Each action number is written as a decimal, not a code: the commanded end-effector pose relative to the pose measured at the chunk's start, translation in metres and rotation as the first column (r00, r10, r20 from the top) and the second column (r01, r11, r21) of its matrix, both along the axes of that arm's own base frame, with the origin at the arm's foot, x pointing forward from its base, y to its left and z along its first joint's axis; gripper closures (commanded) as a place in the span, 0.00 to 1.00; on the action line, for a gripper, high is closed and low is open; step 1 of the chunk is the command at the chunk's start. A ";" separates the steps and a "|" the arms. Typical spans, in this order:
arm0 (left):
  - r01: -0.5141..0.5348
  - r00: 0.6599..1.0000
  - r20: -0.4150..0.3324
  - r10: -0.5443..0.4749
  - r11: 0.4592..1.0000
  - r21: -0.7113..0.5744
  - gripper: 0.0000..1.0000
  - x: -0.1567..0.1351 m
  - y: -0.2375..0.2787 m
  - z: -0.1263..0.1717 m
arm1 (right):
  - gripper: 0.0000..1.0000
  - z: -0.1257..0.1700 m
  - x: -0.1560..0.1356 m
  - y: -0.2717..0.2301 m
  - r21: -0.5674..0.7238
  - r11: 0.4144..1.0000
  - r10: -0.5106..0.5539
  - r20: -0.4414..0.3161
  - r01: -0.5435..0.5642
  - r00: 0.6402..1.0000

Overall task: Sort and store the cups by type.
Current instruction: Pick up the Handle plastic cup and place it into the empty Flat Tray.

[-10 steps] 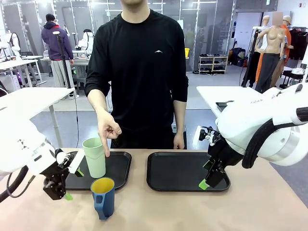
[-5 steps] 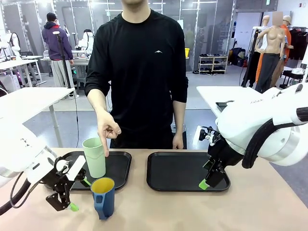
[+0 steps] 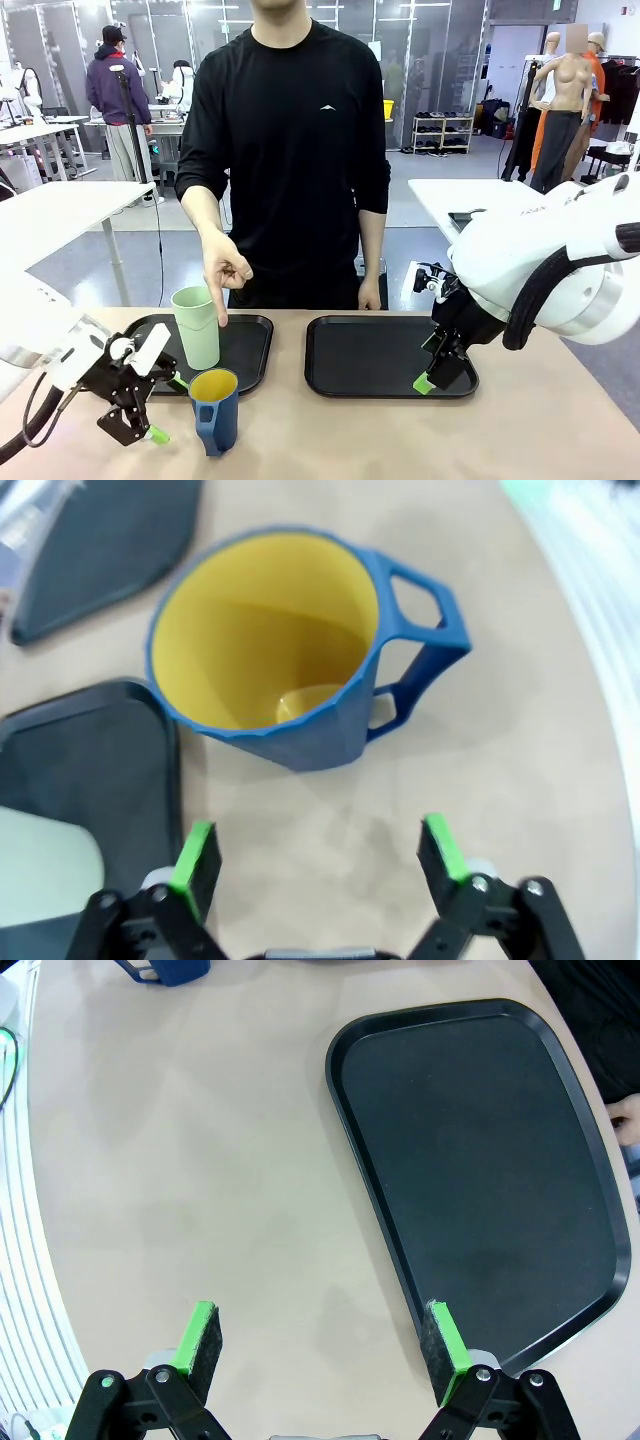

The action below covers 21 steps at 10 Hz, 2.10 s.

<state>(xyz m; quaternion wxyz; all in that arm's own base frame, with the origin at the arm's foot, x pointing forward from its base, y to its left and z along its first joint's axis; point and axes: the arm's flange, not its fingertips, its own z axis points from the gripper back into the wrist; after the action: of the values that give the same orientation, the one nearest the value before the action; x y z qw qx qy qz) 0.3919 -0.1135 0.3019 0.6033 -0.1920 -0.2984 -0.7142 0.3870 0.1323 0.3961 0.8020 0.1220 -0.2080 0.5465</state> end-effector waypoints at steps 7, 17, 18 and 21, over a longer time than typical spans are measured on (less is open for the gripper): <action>0.014 0.996 -0.080 -0.049 0.921 -0.390 0.00 -0.008 0.036 -0.020 | 0.00 -0.002 -0.001 0.002 -0.010 1.000 -0.025 0.002 0.025 1.000; -0.021 0.992 -0.108 -0.067 0.753 -0.657 0.00 -0.003 0.061 -0.034 | 0.00 -0.002 -0.001 0.002 -0.010 1.000 -0.025 0.002 0.025 1.000; -0.049 0.993 -0.117 -0.029 0.792 -0.609 0.00 -0.001 0.061 -0.027 | 0.00 -0.002 -0.001 0.002 -0.010 1.000 -0.025 0.002 0.025 1.000; -0.034 0.987 -0.143 -0.072 0.778 -0.627 0.00 0.000 0.057 -0.008 | 0.00 -0.002 -0.001 0.002 -0.010 1.000 -0.025 0.002 0.025 1.000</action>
<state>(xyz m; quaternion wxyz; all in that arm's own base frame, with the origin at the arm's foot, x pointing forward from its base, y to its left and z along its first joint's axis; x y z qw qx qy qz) 0.3919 -0.0554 0.2894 0.5245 -0.4417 -0.4649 -0.5601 0.3870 0.1322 0.3961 0.8021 0.1221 -0.2081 0.5464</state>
